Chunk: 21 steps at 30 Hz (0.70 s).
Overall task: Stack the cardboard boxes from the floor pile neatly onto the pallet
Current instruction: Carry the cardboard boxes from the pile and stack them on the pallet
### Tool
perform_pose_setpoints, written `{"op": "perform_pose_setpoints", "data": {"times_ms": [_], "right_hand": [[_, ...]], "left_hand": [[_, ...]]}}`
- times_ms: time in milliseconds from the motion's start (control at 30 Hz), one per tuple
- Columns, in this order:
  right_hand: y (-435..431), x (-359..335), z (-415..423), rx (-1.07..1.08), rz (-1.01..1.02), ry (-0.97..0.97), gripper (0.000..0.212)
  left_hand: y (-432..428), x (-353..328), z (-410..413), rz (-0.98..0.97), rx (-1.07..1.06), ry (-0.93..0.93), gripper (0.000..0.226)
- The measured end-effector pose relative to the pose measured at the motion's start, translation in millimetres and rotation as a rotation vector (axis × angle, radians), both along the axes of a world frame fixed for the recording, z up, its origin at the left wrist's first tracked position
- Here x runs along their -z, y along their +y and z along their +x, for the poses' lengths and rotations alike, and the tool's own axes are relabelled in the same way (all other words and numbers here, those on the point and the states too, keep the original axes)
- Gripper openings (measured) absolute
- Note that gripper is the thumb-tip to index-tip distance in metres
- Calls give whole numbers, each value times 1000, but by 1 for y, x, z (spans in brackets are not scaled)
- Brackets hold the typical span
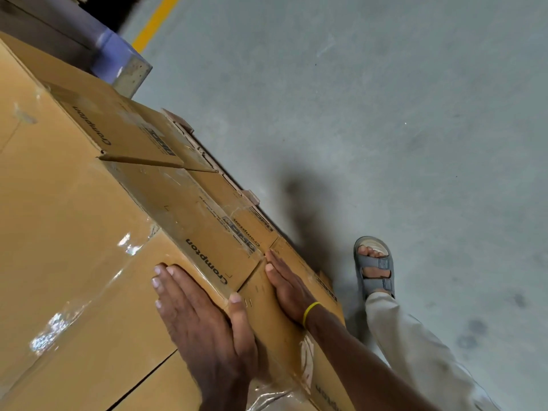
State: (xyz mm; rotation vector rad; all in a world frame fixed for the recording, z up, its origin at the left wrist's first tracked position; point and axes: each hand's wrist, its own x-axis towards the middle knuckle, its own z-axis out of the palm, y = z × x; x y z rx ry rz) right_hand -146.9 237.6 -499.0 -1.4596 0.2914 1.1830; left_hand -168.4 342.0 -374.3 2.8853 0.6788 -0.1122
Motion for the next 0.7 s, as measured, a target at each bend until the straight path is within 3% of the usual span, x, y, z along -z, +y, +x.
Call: {"op": "perform_pose_setpoints", "data": {"times_ms": [300, 433, 500, 633, 700], "right_hand": [[45, -50, 67, -17, 17, 14, 82], [58, -59, 78, 148, -4, 43, 45], [59, -60, 75, 173, -84, 14, 55], [53, -85, 85, 174, -147, -86, 28], [59, -97, 100, 164, -126, -150, 31]], "left_hand": [[6, 1, -3, -3, 35, -2, 89], [8, -2, 0, -38, 47, 6, 92], [10, -6, 2, -39, 61, 7, 92], [22, -29, 6, -146, 43, -100, 87], [37, -42, 13, -188, 58, -177, 84]]}}
